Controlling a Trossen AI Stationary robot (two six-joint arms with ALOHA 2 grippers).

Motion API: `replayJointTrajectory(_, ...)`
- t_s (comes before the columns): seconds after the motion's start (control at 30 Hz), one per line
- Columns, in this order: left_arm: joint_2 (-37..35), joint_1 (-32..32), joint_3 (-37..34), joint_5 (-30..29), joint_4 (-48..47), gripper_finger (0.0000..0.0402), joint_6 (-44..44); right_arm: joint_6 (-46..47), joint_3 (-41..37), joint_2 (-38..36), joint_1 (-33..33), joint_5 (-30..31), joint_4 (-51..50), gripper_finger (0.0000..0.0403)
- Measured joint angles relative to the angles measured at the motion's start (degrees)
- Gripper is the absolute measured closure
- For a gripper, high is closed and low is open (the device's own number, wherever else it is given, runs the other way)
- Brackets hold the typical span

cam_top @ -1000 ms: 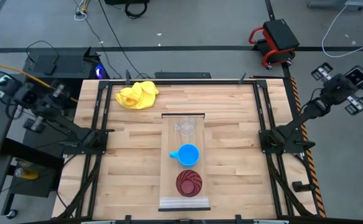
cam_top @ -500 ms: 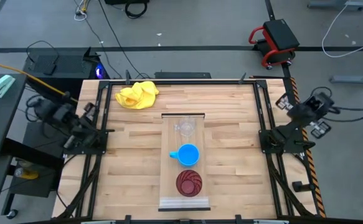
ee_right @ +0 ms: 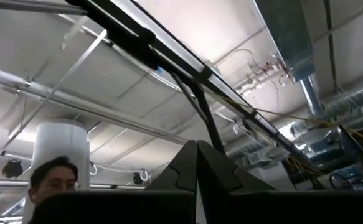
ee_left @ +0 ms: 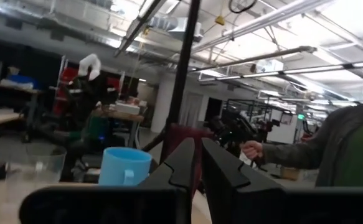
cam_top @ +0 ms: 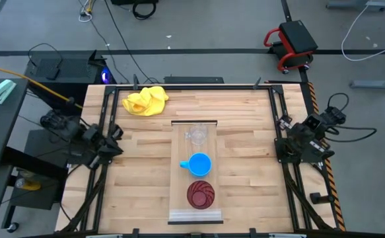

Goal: Stack small to large cups/mugs on shelf
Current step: Return to Home Position

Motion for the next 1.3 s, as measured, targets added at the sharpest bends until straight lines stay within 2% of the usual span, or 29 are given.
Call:
replayJointTrajectory(0.33,0.0,0.0,-7.8,-1.9,6.9,0.0378,-3.5,3.4,-4.0,0.0,0.0,5.5,0.4,0.0389)
replayJointTrajectory(0.47,0.0,0.0,-10.6,-2.9,9.1,0.0377,-4.6,3.5,-5.0,0.0,0.0,5.6,0.7,0.0389)
replayJointTrajectory(0.7,0.1,0.3,-10.8,-3.9,8.2,0.0366,-3.0,1.9,-4.9,0.0,0.0,5.6,-1.7,0.0389)
replayJointTrajectory(0.87,0.1,0.4,-10.8,-6.3,4.2,0.0368,2.0,-0.1,-4.9,0.0,0.0,6.1,-13.3,0.0389)
replayJointTrajectory(1.07,0.1,0.4,-10.8,-6.9,-4.4,0.0377,14.9,-7.2,-4.9,0.0,0.0,6.6,-28.8,0.0389)
replayJointTrajectory(1.3,0.8,2.1,-10.8,-8.2,-7.5,0.0374,7.7,-11.5,-4.9,0.0,0.0,10.5,-37.8,0.0389)
